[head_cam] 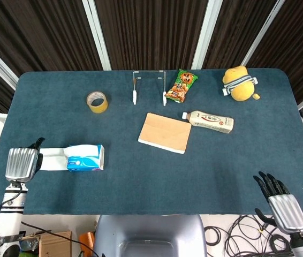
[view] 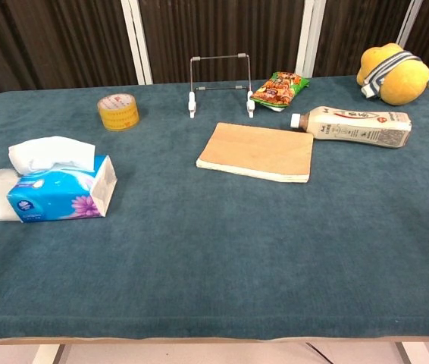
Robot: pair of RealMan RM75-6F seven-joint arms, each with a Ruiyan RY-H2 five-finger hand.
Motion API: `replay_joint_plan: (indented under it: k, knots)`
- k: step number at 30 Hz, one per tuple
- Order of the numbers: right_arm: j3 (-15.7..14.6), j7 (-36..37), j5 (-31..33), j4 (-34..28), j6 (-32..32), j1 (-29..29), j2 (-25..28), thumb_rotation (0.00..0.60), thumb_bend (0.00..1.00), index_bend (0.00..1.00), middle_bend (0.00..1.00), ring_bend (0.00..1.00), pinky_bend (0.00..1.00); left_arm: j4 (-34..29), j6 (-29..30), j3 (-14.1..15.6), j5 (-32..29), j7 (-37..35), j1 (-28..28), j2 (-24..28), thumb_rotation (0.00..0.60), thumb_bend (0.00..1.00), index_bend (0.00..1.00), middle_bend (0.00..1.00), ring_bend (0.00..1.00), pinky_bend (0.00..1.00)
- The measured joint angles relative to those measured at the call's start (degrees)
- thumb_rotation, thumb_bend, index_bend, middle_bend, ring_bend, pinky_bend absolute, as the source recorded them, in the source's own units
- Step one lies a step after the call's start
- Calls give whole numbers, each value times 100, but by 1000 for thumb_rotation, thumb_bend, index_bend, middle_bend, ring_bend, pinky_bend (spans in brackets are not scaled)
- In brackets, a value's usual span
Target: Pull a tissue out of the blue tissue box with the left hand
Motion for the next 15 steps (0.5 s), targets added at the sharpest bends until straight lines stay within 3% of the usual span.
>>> replay_joint_plan:
  k: [3,6,10,13,15]
  knots:
    - [-15,-13,10,-24,-75,24,26,600,217,87,14,0,155,-195,-397,64,-229,-56,-30,138,600,375,75,150,416,924]
    - [-36,-26,5,-44,-120,41,50,600,217,88,14,0,155,-348,-680,129,-318,-236,-66,311,600,323,33,17,298,840]
    - [-36,-28,0,-49,-115,41,51,600,217,86,14,0,155,-380,-717,212,-148,-636,-76,387,600,305,4,0,175,669]
    - [-29,-20,-7,-44,-89,36,44,600,217,53,14,0,155,-392,-707,256,-13,-842,-69,425,600,301,0,0,52,384]
    - [-6,21,-29,-32,-1,16,22,600,217,15,14,0,155,-391,-634,302,140,-1040,-34,447,600,301,0,0,43,362]
